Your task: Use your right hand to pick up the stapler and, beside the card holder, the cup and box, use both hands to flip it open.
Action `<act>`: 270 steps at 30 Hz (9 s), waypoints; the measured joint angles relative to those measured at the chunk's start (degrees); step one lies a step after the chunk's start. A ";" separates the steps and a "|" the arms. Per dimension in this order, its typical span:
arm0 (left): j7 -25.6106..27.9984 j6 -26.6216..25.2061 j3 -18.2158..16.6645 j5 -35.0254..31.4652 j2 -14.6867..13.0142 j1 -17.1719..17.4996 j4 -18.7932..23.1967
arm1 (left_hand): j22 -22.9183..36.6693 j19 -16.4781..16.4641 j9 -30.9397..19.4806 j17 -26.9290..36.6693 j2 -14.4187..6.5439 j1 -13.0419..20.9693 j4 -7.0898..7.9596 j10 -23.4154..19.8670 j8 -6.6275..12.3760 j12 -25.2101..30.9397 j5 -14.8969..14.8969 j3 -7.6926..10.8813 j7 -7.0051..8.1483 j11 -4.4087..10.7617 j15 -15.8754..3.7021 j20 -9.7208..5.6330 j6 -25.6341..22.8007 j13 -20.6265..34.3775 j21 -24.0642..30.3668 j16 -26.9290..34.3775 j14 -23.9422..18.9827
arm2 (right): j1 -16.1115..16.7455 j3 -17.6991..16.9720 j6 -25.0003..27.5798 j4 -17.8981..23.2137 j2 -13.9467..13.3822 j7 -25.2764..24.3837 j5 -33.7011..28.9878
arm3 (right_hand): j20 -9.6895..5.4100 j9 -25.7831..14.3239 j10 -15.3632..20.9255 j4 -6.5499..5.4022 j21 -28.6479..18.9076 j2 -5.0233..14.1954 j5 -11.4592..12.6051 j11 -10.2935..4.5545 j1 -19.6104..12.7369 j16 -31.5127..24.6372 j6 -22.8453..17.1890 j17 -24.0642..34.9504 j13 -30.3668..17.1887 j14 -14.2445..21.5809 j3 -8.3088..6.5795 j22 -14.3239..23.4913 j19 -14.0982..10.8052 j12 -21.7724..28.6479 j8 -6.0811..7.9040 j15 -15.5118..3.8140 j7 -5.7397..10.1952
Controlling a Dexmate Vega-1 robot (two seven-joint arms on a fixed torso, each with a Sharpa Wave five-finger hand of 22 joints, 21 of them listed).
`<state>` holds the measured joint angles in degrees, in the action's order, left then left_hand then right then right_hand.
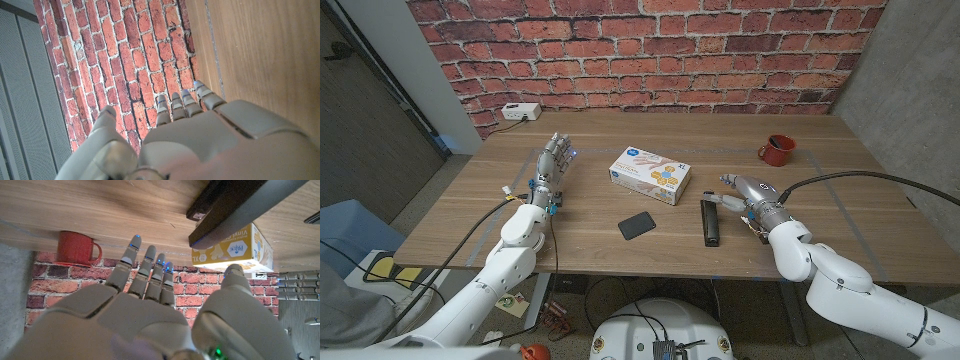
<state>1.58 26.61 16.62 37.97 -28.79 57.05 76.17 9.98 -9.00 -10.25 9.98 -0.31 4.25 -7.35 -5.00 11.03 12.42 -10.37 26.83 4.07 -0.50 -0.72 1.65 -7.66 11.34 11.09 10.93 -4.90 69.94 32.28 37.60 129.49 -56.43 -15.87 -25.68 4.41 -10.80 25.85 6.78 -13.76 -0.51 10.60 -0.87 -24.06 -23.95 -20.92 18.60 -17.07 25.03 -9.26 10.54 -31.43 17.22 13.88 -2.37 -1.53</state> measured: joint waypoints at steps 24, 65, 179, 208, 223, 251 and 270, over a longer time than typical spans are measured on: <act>1.42 0.16 -0.15 -0.57 -0.25 1.30 1.67 | 0.00 0.00 0.00 0.00 0.00 0.00 0.00 -0.12 0.00 0.00 0.00 0.00 0.00 -0.12 0.00 0.00 0.00 -0.01 0.00 0.00 0.00 | 0.51 0.36 1.55 0.64 -0.77 0.77 -1.97 | 0.31 0.00 6.72 -0.43 0.25 -0.69 0.22 -0.25 1.75 -0.45 -8.71 -0.26 1.05 3.73 0.86 -0.01 -0.31 1.04 2.45 -0.30 2.15; 1.44 0.24 -0.02 -0.80 -0.08 1.33 1.83 | 0.00 0.00 0.00 0.00 0.00 0.00 0.00 -0.10 0.00 0.00 0.00 0.00 -0.31 -0.10 0.00 0.00 -0.31 -0.02 0.00 0.00 0.00 | 0.35 3.59 5.40 0.59 0.42 2.10 -8.32 | -0.63 0.01 13.46 -0.36 0.00 -1.29 0.66 -0.86 2.02 -2.12 -12.38 -0.36 2.71 10.60 1.22 0.26 -2.67 1.42 2.67 -1.00 1.08; -2.36 2.85 0.00 1.78 2.09 -0.89 -5.15 | 0.00 0.00 0.00 0.00 -0.15 0.15 0.00 -0.10 -0.22 0.00 0.00 0.00 -0.09 -0.10 0.22 0.00 -0.09 -0.02 0.00 -0.33 -0.22 | -5.57 9.98 6.03 -3.38 7.30 12.87 -24.62 | -8.09 -3.19 29.32 3.58 -2.42 3.39 3.05 -5.93 -26.37 -5.43 -27.41 7.33 -1.52 22.88 -13.07 1.61 -7.65 12.06 1.18 -3.45 4.93; -2.37 2.42 -0.04 1.70 2.08 -1.00 -4.51 | 0.00 -0.42 0.00 0.00 -0.15 0.15 0.00 -0.10 -0.22 0.00 0.00 0.00 -0.09 -0.10 0.22 0.42 -0.09 -0.02 0.00 -0.33 -0.22 | -4.48 7.29 4.32 -2.91 7.26 12.65 -25.98 | -7.77 -3.73 28.30 3.55 -3.26 3.24 0.53 -6.94 -26.52 -5.06 -27.80 8.65 -2.86 23.29 -13.07 2.66 -5.30 12.68 0.88 -3.66 5.97; -1.48 2.05 -0.17 1.38 1.45 -0.11 -2.78 | 0.00 -0.42 0.00 0.00 -0.15 0.15 0.00 -0.10 -0.22 0.00 0.00 0.00 -0.09 -0.10 0.22 0.42 -0.09 -0.02 0.00 -0.33 -0.22 | -3.56 4.27 3.18 -1.73 7.23 10.19 -23.48 | -7.99 -3.71 28.30 3.53 -3.75 3.01 0.20 -6.93 -26.74 -4.86 -27.79 9.17 -3.29 23.80 -13.08 2.93 -5.09 12.90 0.87 -3.77 5.96; 2.13 -0.01 0.85 -4.64 -2.39 1.59 4.91 | 0.00 -0.42 0.00 0.00 -0.15 0.15 0.00 -1.04 -0.22 0.00 0.00 0.00 -0.50 -0.43 0.43 0.42 -1.15 -0.02 0.00 -0.32 -0.43 | -3.17 1.25 2.09 -0.09 7.95 5.17 -20.70 | -7.81 -4.50 27.77 3.39 -4.45 3.05 -0.33 -7.45 -26.71 -3.78 -27.51 9.71 -3.83 23.79 -13.20 3.19 -4.05 13.09 0.65 -3.77 6.15; -0.10 0.96 1.57 -5.58 -3.19 0.67 6.46 | 0.00 -0.42 0.00 0.00 -0.46 -0.16 0.00 -1.46 -0.22 0.00 0.00 0.00 -0.50 -0.17 0.41 0.42 -1.14 -0.02 0.00 -0.32 -1.03 | -3.76 1.04 2.42 -0.26 11.40 0.58 -21.23 | -7.78 -5.83 27.06 2.58 -5.10 3.28 -0.69 -8.15 -26.48 -2.72 -26.32 9.97 -5.02 23.45 -14.01 3.18 -3.24 13.10 0.25 -3.68 6.96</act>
<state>1.48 27.57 18.19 32.39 -31.98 57.72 82.63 9.98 -9.41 -10.25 9.98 -0.77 4.08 -7.35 -6.46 10.81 12.42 -10.37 26.83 3.56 -0.67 -0.31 2.06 -8.81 11.31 11.08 10.61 -5.94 66.19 33.32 40.02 129.23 -45.03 -15.28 -46.91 -3.36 -16.63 52.90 9.36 -18.86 2.77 9.91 -9.02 -50.53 -26.67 -47.24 28.57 -22.09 48.49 -23.26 13.72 -34.67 30.32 14.14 -6.05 5.43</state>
